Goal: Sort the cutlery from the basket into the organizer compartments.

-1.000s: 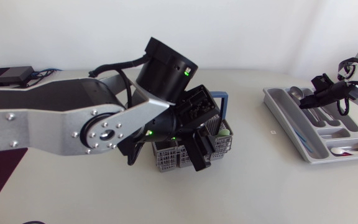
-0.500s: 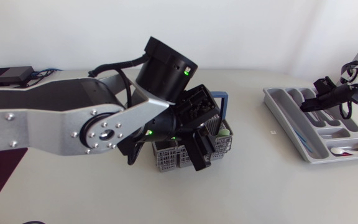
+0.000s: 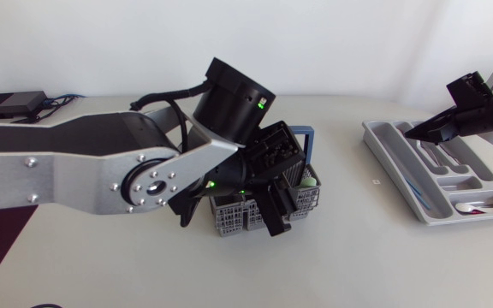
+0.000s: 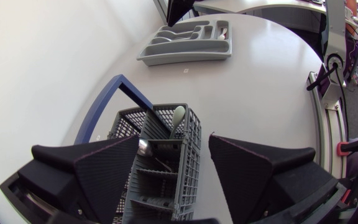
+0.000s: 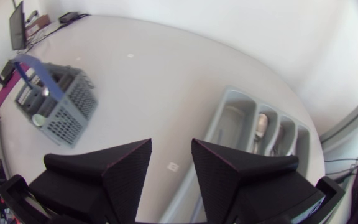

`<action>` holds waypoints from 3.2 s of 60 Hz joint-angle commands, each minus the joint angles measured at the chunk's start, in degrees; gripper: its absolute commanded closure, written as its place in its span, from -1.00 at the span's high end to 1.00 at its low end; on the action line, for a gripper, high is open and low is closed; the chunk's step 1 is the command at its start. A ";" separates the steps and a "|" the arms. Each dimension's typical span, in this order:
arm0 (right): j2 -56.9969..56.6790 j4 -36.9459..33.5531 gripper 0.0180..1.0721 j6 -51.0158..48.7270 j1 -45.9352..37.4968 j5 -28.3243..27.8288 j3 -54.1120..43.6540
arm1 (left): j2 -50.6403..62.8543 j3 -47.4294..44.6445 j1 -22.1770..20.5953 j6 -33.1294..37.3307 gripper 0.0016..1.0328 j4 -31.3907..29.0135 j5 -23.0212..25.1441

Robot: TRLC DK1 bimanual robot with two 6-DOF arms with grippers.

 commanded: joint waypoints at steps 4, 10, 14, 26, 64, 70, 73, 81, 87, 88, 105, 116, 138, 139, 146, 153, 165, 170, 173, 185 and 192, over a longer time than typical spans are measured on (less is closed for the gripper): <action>-5.79 -5.39 -0.06 -4.16 4.59 -3.99 -5.72 | -0.71 -2.03 -0.07 1.44 0.50 0.29 0.35; -7.98 -8.20 -0.06 -5.83 8.46 -5.58 -8.35 | -1.76 -3.17 0.11 1.53 0.50 0.20 0.35; -8.60 -11.10 -0.06 -7.23 11.10 -6.81 -9.06 | -2.73 -4.14 0.19 1.53 0.50 0.12 0.35; -9.04 -15.94 -0.06 -7.15 17.25 -8.92 -9.23 | -4.58 -6.51 0.37 1.97 0.50 0.03 0.35; -9.21 -8.38 -0.07 0.24 29.11 -7.33 -15.03 | -5.81 -9.76 1.60 2.15 0.50 1.79 0.35; -9.13 -6.62 -0.08 1.38 30.17 -6.19 -15.56 | -5.98 -9.76 1.60 2.15 0.50 1.79 0.35; -8.86 -5.92 -0.13 1.47 30.43 -5.66 -15.65 | -5.98 -9.68 1.69 2.23 0.50 1.79 0.35; -8.33 -3.63 -0.13 2.43 30.96 -4.26 -16.53 | -5.98 -9.59 1.69 2.15 0.50 1.87 0.35; -8.33 -2.05 -0.20 3.31 32.10 -3.03 -17.41 | -5.98 -9.59 1.69 2.15 0.50 2.05 0.35; -8.33 -1.96 -0.20 3.40 32.10 -2.94 -17.49 | -5.98 -9.59 1.69 2.15 0.50 2.05 0.35; -7.37 0.85 -0.32 4.46 32.98 -1.36 -18.64 | -5.98 -9.59 1.69 2.15 0.50 2.05 0.35; -7.19 1.38 -0.48 5.07 33.42 -0.92 -18.64 | -6.16 -9.76 1.60 2.15 0.50 2.05 0.35; -6.22 2.61 -0.74 6.21 34.56 -0.30 -18.99 | -6.51 -10.38 1.60 2.06 0.50 2.05 0.35; -6.14 2.61 -0.74 6.21 34.56 -0.30 -18.99 | -6.60 -10.38 1.60 2.06 0.50 2.05 0.35; -5.87 3.22 -0.83 6.74 34.56 -0.30 -18.81 | -6.60 -10.73 1.60 2.06 0.50 2.22 0.35; -6.22 3.31 -0.89 7.18 34.56 -0.30 -18.64 | -6.60 -10.64 1.60 2.15 0.50 2.22 0.35; -7.72 2.96 -0.89 7.88 34.56 -0.30 -18.64 | -6.60 -10.73 1.51 2.06 0.50 2.22 0.35; -9.83 1.99 -0.89 8.50 34.65 -0.30 -18.46 | -6.68 -10.82 1.42 2.06 0.50 2.22 0.35; -11.41 1.29 -0.89 8.76 34.83 -0.30 -18.02 | -6.86 -10.91 1.42 2.06 0.50 2.22 0.35; -16.51 -3.10 -0.89 8.94 34.83 -0.74 -16.09 | -7.21 -11.17 1.42 1.97 0.50 2.22 0.35; -20.38 -6.36 -0.89 8.94 34.56 -1.45 -15.82 | -7.48 -11.17 1.42 1.97 0.50 2.14 0.35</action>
